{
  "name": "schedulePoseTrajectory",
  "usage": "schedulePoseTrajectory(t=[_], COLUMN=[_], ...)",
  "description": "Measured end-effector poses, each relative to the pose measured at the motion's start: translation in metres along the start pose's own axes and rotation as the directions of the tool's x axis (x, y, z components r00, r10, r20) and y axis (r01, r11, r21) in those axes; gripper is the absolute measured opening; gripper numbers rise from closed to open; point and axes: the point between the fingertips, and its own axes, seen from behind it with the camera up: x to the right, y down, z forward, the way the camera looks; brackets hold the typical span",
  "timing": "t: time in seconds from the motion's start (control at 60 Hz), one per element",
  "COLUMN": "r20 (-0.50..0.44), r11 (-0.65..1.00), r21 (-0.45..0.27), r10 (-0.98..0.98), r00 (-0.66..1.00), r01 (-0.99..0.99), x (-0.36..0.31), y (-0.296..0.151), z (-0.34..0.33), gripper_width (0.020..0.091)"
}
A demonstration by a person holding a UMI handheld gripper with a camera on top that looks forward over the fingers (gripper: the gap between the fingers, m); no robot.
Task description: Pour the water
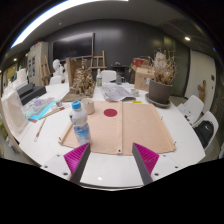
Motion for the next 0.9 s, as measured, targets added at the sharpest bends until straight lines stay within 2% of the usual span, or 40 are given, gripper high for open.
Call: schedulePoseTrajectory(t=[0.167, 0.383, 0.45, 0.483, 0.517, 0.75, 0.9], r20=[0.05, -0.001, -0.017, -0.025, -0.036, -0.07, -0.089], r11=[0.997, 0.984, 0.979, 0.977, 0.976, 0.977, 0.981], r21=[0.075, 0.178, 0.204, 0.21, 0.215, 0.21, 0.191], r10=[-0.011, -0.005, 0.016, 0.027, 0.034, 0.042, -0.001], r00=[0.999, 1.0, 1.0, 0.999, 0.999, 0.997, 0.996], r01=[0.008, 0.005, -0.012, -0.021, -0.026, -0.027, 0.018], x=[-0.072, -0.108, -0.11, -0.11, -0.109, -0.104, -0.102], y=[0.004, -0.012, -0.018, -0.02, -0.022, -0.025, -0.035], z=[0.059, 0.141, 0.157, 0.162, 0.164, 0.167, 0.163], gripper_width=[0.086, 0.0846, 0.075, 0.0658, 0.0537, 0.0357, 0.0349])
